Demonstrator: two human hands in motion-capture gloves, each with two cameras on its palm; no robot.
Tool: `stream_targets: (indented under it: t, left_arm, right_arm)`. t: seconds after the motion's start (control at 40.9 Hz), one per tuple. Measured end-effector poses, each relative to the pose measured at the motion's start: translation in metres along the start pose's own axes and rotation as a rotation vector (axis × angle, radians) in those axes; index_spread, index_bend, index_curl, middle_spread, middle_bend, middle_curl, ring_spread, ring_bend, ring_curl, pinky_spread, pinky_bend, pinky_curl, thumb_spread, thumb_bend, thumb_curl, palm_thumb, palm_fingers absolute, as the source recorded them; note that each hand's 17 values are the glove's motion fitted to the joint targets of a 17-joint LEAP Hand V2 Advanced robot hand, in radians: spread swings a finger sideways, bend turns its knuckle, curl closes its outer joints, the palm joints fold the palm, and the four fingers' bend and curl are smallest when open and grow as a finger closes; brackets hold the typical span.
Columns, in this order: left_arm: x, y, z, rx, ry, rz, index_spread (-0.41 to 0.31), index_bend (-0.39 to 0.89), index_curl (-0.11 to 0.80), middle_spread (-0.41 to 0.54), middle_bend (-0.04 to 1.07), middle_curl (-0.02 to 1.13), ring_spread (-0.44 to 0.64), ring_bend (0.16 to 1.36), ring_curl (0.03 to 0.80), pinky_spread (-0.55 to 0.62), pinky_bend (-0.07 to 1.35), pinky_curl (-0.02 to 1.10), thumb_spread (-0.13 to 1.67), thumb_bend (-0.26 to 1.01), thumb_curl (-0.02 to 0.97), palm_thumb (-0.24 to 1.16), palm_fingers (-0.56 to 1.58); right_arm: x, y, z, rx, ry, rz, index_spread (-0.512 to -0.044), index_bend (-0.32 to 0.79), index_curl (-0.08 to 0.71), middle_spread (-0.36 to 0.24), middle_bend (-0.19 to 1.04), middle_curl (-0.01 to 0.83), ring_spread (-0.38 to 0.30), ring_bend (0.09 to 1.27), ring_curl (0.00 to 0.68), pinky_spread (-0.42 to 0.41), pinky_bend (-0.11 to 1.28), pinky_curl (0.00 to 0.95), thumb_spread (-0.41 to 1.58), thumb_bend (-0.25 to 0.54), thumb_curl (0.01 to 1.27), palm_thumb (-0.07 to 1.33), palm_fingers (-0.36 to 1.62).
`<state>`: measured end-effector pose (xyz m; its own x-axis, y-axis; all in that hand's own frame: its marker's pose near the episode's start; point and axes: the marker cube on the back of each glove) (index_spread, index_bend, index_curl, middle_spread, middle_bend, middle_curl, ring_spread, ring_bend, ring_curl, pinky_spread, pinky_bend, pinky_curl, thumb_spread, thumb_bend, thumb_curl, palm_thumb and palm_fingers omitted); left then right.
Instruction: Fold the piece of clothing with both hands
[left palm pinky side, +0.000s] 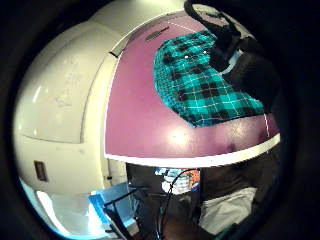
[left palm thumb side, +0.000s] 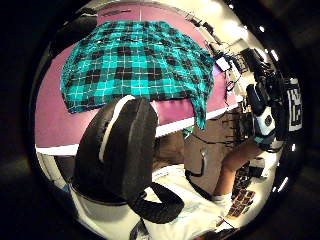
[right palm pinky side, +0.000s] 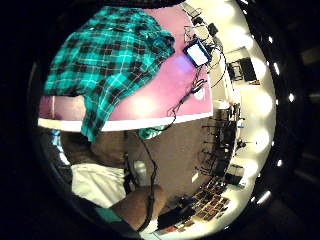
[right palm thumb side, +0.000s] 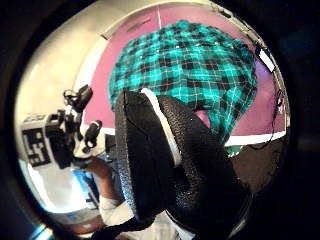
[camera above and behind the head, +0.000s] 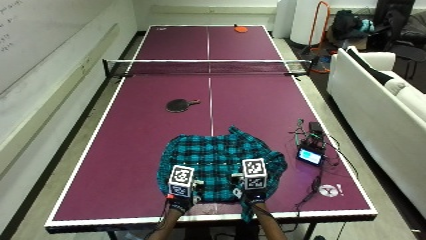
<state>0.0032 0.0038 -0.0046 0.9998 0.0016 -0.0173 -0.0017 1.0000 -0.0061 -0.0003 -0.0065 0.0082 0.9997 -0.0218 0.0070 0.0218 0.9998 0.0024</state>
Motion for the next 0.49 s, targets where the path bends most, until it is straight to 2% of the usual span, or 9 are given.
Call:
stream_targets:
  t: [0.098, 0.195, 0.318, 0.489]
  left_arm:
    - [0.0023, 0.0001, 0.0007, -0.001, 0.017, -0.001, -0.084, 0.16, 0.107, -0.006, 0.18, 0.13, 0.05, 0.52, 0.186, 0.07, 0.42, 0.18, 0.69, 0.07, 0.041, 0.13, 0.63]
    - [0.0032, 0.0038, -0.0031, -0.010, 0.015, 0.002, -0.099, 0.16, 0.147, -0.007, 0.17, 0.17, 0.06, 0.54, 0.225, 0.08, 0.42, 0.22, 0.87, 0.06, 0.063, 0.13, 0.60]
    - [0.0035, 0.0054, -0.0050, -0.010, 0.006, -0.001, -0.109, 0.16, 0.184, -0.008, 0.17, 0.20, 0.07, 0.54, 0.248, 0.09, 0.42, 0.25, 1.00, 0.04, 0.088, 0.14, 0.59]
    - [0.0055, 0.0072, -0.0032, -0.032, 0.012, 0.010, -0.115, 0.15, 0.223, -0.008, 0.17, 0.23, 0.07, 0.55, 0.268, 0.09, 0.42, 0.28, 1.11, 0.02, 0.119, 0.14, 0.57]
  right_arm:
    - [-0.0016, 0.0012, -0.0016, 0.007, -0.006, -0.015, -0.282, 0.12, 0.065, -0.048, 0.24, 0.101, 0.055, 0.25, 0.077, 0.168, 0.45, 0.153, 0.71, 0.117, 0.04, 0.20, 0.20]
    - [0.0000, -0.0034, 0.0024, 0.019, 0.007, -0.024, -0.330, 0.12, 0.091, -0.056, 0.24, 0.138, 0.068, 0.27, 0.103, 0.199, 0.47, 0.190, 0.89, 0.109, 0.06, 0.21, 0.17]
    - [0.0006, -0.0040, 0.0047, 0.016, 0.014, -0.020, -0.365, 0.10, 0.104, -0.058, 0.25, 0.175, 0.085, 0.29, 0.129, 0.220, 0.51, 0.227, 1.03, 0.090, 0.08, 0.21, 0.14]
    - [-0.0003, -0.0016, 0.0026, 0.016, 0.010, -0.021, -0.380, 0.11, 0.120, -0.060, 0.25, 0.213, 0.097, 0.32, 0.157, 0.235, 0.55, 0.263, 1.14, 0.067, 0.11, 0.23, 0.11]
